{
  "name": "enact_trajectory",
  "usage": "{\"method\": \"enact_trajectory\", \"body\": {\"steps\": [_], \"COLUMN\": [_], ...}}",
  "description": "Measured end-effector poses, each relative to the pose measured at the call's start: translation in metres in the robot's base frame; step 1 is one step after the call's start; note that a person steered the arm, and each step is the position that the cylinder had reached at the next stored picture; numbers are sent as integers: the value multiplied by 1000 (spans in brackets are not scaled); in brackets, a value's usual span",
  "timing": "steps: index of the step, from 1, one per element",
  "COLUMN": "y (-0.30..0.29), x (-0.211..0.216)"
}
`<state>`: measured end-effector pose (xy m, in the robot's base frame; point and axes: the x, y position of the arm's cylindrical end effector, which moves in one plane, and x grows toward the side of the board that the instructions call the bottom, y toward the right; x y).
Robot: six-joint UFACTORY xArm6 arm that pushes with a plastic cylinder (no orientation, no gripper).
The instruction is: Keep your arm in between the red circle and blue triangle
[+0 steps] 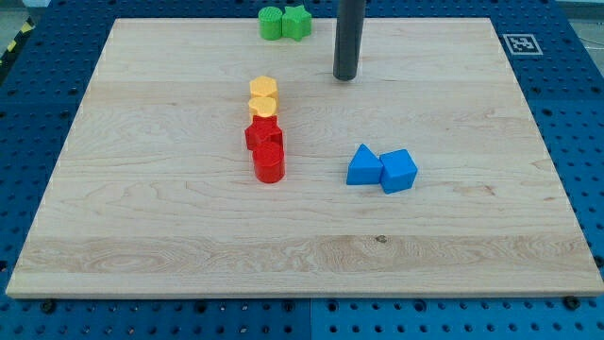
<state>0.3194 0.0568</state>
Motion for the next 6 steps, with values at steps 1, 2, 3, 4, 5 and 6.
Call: {"method": "enact_trajectory", "body": {"steps": [1, 2, 3, 4, 5, 6], "y": [38, 102, 125, 83, 40, 14], "x": [22, 65, 98, 96, 97, 114]}}
